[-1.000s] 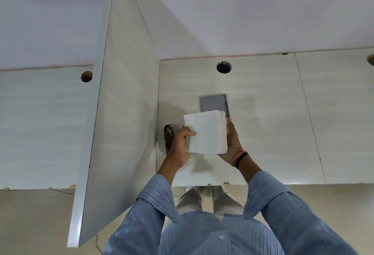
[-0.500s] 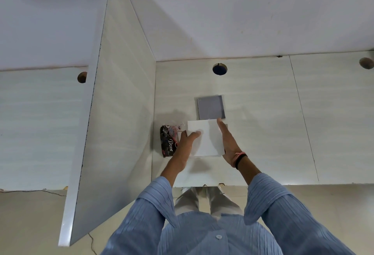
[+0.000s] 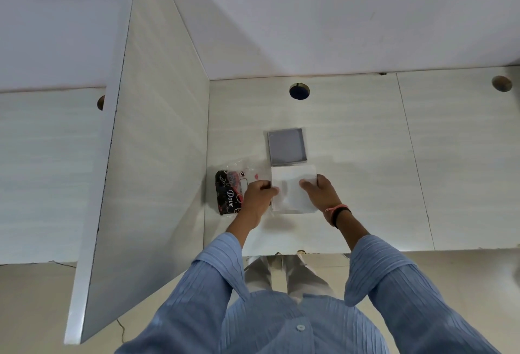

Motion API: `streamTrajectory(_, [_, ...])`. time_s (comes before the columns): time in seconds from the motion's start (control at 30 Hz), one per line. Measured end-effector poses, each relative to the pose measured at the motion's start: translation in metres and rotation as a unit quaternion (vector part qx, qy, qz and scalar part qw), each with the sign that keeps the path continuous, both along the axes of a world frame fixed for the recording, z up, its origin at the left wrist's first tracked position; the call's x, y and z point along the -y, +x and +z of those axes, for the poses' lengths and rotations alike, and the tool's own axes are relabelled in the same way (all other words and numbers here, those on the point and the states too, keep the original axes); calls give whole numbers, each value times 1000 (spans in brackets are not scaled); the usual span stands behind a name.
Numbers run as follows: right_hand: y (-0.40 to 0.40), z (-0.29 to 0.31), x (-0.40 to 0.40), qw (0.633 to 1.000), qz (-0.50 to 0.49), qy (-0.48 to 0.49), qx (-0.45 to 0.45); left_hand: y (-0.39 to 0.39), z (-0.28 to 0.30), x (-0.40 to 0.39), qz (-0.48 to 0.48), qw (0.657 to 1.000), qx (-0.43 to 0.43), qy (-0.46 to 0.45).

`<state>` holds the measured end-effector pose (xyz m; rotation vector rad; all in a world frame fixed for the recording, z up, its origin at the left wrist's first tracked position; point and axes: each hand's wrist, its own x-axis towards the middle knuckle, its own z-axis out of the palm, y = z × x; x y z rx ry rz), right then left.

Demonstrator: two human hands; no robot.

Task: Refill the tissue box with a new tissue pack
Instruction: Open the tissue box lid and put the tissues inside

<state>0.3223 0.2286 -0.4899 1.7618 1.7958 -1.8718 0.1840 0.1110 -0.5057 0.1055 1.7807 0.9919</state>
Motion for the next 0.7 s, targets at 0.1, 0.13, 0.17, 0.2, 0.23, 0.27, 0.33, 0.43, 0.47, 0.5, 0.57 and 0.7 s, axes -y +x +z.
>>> streamTrajectory(0.1, [-2,1,1,998,38,33,27,2,-8,-3,6,999,-18,-25])
streamTrajectory(0.13, [-4,3,1,997,45,43,34,2,-10,-3,9,999,-22,-25])
streamTrajectory(0.17, [-5,4,2,997,50,52,37,2,-12,-3,8,999,-24,-25])
streamTrajectory(0.2, [-6,3,2,996,52,53,43,3,-14,-3,5,999,-29,-26])
streamTrajectory(0.23, [-7,2,3,996,55,54,47,3,-16,-3,0,999,-36,-29])
streamTrajectory(0.27, [-7,2,4,996,57,54,51,3,-19,-3,-3,999,-42,-27])
streamTrajectory(0.33, [-6,-1,5,994,64,62,60,5,-20,-4,-6,998,-50,-27])
streamTrajectory(0.43, [-6,0,10,989,92,82,76,5,-18,-4,2,999,-46,-21])
streamTrajectory(0.47, [-6,0,12,987,100,95,84,5,-14,-4,1,999,-40,-19])
streamTrajectory(0.5, [-5,-1,14,984,103,114,92,6,-11,-4,-3,999,-40,-20])
streamTrajectory(0.57, [-3,-5,17,980,76,146,108,7,-8,-4,-4,999,-39,-19])
streamTrajectory(0.7, [3,-13,18,986,50,108,118,9,-22,-1,-2,998,-61,-21])
